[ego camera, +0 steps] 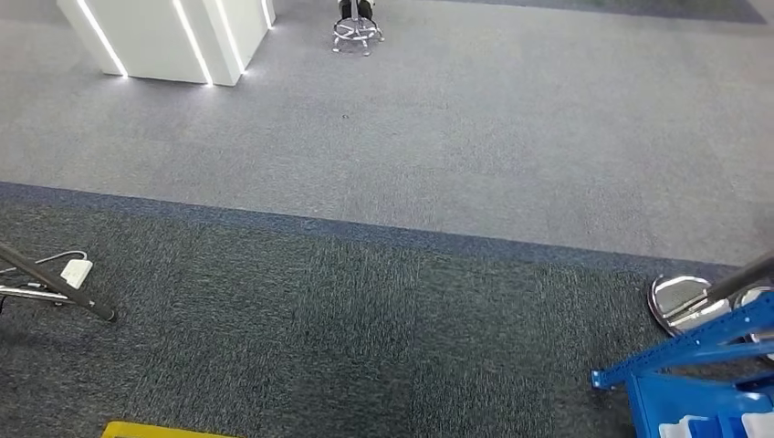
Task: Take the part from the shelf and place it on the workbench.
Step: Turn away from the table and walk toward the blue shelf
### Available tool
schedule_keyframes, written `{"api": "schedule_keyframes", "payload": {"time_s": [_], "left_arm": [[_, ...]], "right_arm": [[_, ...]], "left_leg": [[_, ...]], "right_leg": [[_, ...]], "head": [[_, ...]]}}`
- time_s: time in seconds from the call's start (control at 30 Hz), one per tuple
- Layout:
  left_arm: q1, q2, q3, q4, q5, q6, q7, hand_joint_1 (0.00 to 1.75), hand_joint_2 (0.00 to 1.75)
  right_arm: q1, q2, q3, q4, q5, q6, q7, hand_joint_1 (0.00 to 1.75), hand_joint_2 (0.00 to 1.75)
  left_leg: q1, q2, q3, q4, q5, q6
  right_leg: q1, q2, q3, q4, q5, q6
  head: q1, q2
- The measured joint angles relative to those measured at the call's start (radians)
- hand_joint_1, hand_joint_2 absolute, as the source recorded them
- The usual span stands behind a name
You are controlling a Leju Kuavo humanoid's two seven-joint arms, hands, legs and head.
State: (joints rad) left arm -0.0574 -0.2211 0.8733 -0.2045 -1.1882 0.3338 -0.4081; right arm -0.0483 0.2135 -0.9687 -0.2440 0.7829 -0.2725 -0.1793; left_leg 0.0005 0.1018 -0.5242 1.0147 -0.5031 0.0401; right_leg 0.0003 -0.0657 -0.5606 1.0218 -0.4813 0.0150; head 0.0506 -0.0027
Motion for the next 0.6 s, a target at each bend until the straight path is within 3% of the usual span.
{"api": "schedule_keyframes", "payload": {"time_s": [0.07,0.13,0.23,0.27,0.3,0.33,0.37,0.43,0.5,0.57,0.6], "left_arm": [[-0.003,-0.001,-0.001,0.0,-0.004,-0.001,0.001,0.0,0.0],[-0.005,-0.002,-0.002,0.0,-0.007,-0.002,0.001,0.0,0.0],[-0.003,-0.003,-0.003,0.0,-0.008,-0.002,0.001,0.0,0.0],[-0.001,-0.003,-0.003,0.0,-0.008,-0.002,0.001,0.0,0.0],[0.001,-0.003,-0.003,0.0,-0.008,-0.002,0.001,0.0,0.0],[0.001,-0.003,-0.003,0.0,-0.008,-0.002,0.001,0.0,0.0],[0.0,-0.003,-0.003,0.0,-0.008,-0.002,0.001,0.0,0.0],[0.0,-0.003,-0.003,0.0,-0.008,-0.002,0.0,0.0,0.0],[-0.001,-0.004,-0.003,0.0,-0.008,-0.002,-0.001,0.0,0.0],[-0.003,-0.004,-0.003,0.0,-0.007,-0.002,-0.001,0.0,0.0],[-0.004,-0.005,-0.003,0.0,-0.007,-0.002,-0.002,0.0,0.0]], "right_arm": [[0.001,0.0,0.0,0.0,0.002,0.003,0.0,0.0,0.0],[0.001,0.0,0.0,0.0,0.003,0.005,0.0,0.0,0.0],[-0.003,0.0,0.0,0.001,0.003,0.009,0.0,0.0,0.0],[-0.003,0.0,0.0,0.002,0.003,0.01,0.0,0.0,0.0],[-0.003,0.0,0.0,0.002,0.004,0.01,0.0,0.0,0.0],[-0.002,0.0,0.0,0.002,0.004,0.01,0.0,0.0,0.0],[-0.002,0.0,0.0,0.003,0.004,0.01,0.001,0.0,0.0],[-0.003,0.0,0.0,0.003,0.004,0.011,0.001,0.0,0.0],[-0.004,0.0,0.0,0.004,0.004,0.011,0.001,0.0,0.0],[-0.002,0.0,0.0,0.004,0.004,0.011,0.0,0.0,0.0],[-0.001,-0.001,0.0,0.004,0.003,0.011,0.0,0.0,0.0]], "left_leg": [[-0.001,0.014,0.006,-0.003,-0.002,-0.011],[0.002,-0.012,0.001,0.02,-0.024,-0.022],[0.009,-0.079,-0.072,0.182,-0.113,-0.031],[0.009,-0.087,-0.099,0.238,-0.13,-0.033],[0.009,-0.091,-0.115,0.265,-0.129,-0.033],[0.01,-0.093,-0.114,0.255,-0.107,-0.033],[0.01,-0.097,-0.096,0.208,-0.07,-0.031],[0.013,-0.137,-0.045,0.081,-0.008,-0.026],[0.013,-0.171,-0.022,0.02,0.007,-0.022],[0.011,-0.161,-0.019,0.014,0.009,-0.013],[0.012,-0.15,-0.017,0.01,0.012,-0.007]], "right_leg": [[0.001,0.02,-0.001,-0.003,0.004,-0.01],[-0.006,0.04,0.003,-0.012,0.011,-0.022],[-0.009,0.072,0.002,-0.016,0.016,-0.032],[-0.008,0.084,0.002,-0.015,0.016,-0.033],[-0.008,0.097,0.001,-0.013,0.016,-0.033],[-0.008,0.111,0.001,-0.01,0.015,-0.033],[-0.008,0.125,0.001,-0.007,0.014,-0.032],[-0.008,0.149,-0.002,0.002,0.01,-0.025],[-0.009,0.17,-0.01,0.008,0.009,-0.014],[-0.012,0.188,-0.016,0.007,0.013,-0.001],[-0.013,0.185,-0.018,0.009,0.011,0.004]], "head": [[0.0,0.0],[0.0,0.0],[-0.002,0.0],[-0.002,0.0],[-0.002,0.0],[-0.002,0.0],[-0.002,0.0],[-0.002,0.0],[-0.002,0.0],[-0.002,0.0],[-0.002,0.0]]}}
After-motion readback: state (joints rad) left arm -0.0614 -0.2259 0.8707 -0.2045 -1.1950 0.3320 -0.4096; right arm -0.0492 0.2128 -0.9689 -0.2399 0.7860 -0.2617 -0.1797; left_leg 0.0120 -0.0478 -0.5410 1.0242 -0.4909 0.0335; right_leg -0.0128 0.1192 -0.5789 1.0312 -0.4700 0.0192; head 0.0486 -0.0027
